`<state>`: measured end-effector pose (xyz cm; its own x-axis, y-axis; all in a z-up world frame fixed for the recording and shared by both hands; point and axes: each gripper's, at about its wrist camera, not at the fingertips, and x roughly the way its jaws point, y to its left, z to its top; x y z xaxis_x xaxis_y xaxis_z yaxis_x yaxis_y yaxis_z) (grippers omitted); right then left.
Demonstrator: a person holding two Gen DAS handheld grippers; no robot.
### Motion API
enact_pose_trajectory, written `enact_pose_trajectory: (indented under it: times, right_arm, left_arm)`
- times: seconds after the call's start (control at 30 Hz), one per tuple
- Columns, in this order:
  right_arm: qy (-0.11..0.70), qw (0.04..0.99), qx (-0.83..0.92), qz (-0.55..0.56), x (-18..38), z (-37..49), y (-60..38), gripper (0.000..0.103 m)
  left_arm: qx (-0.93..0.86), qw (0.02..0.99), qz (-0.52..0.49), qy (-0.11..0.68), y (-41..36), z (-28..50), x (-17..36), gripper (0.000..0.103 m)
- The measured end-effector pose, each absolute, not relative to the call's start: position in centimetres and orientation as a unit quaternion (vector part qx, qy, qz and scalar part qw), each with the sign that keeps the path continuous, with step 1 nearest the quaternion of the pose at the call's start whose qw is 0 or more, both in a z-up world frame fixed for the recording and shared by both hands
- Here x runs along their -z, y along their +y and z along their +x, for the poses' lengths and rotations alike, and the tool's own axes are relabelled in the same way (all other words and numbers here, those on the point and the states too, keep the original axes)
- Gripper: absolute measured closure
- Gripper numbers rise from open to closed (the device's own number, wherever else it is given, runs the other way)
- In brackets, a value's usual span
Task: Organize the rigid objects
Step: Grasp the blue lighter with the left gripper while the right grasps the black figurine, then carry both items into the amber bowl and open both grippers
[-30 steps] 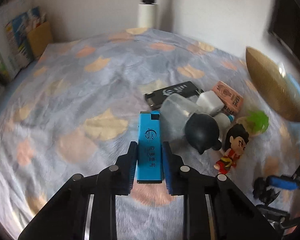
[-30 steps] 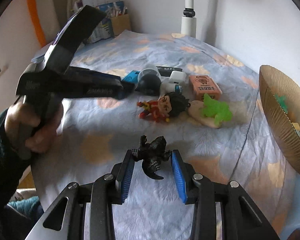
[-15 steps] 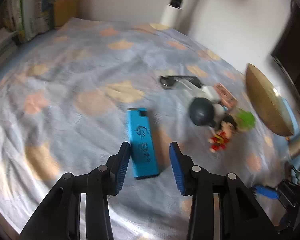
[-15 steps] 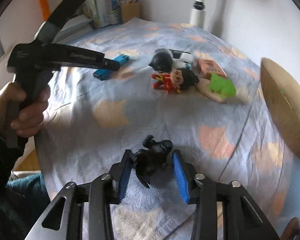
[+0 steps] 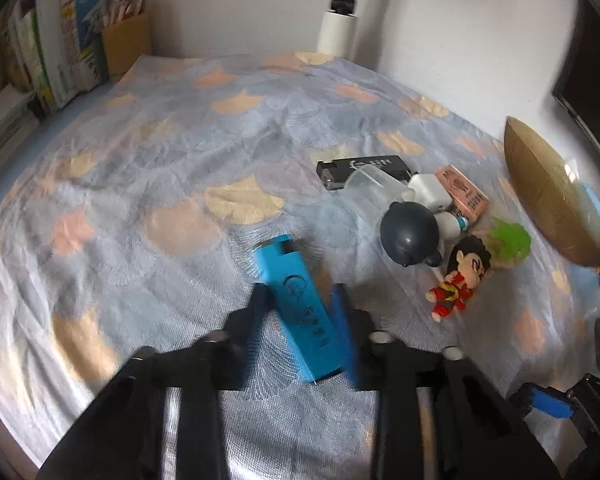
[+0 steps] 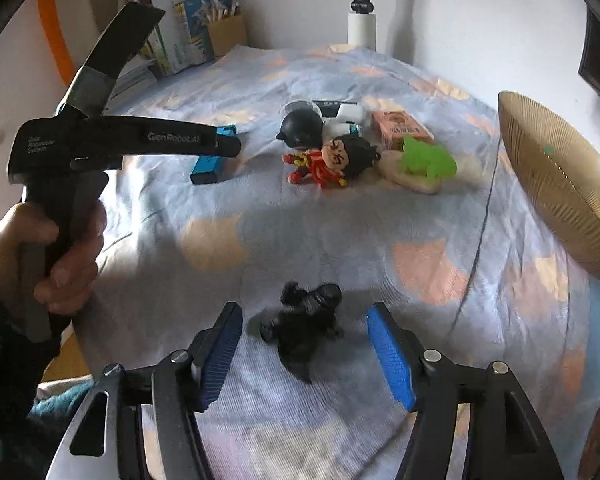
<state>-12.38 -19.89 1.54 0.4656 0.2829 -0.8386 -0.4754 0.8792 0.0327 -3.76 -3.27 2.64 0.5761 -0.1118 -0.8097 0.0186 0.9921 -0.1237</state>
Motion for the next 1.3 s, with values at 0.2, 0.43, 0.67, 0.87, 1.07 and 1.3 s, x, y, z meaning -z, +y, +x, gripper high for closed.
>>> enact_pose_trajectory:
  times: [0.2,0.43,0.67,0.87,1.07,1.3]
  right_arm:
    - [0.443,0.857,-0.229,-0.132,-2.1,-13.9,-18.8,0.066]
    - [0.389,0.890,-0.203,-0.127,-7.1,-14.5,-22.1,0.066]
    - [0.398,0.897,-0.172,-0.087,-7.5,-14.1,-26.4,0.066]
    - [0.425,0.885,-0.181,-0.060,-5.2,-14.2,-26.9,0.066]
    - [0.420,0.888,-0.177,-0.062,-5.2,-14.4,-27.2,0.066]
    - [0.368,0.915,-0.141,-0.089,-10.0,-13.7,-30.4,0.066]
  left_arm:
    - [0.069,0.900,-0.079,0.422,-2.5,-5.5,-4.3,0.082]
    - [0.085,0.921,-0.078,0.372,-2.9,-6.9,-8.2,0.090]
    - [0.101,0.878,-0.103,0.456,-1.7,-6.4,-4.2,0.048]
    - [0.067,0.878,-0.017,0.474,-4.0,-5.5,-2.8,0.057]
    - [0.075,0.888,-0.013,0.454,-5.2,-5.5,-4.2,0.082]
    - [0.116,0.923,-0.053,0.363,-7.8,-5.3,-11.6,0.082]
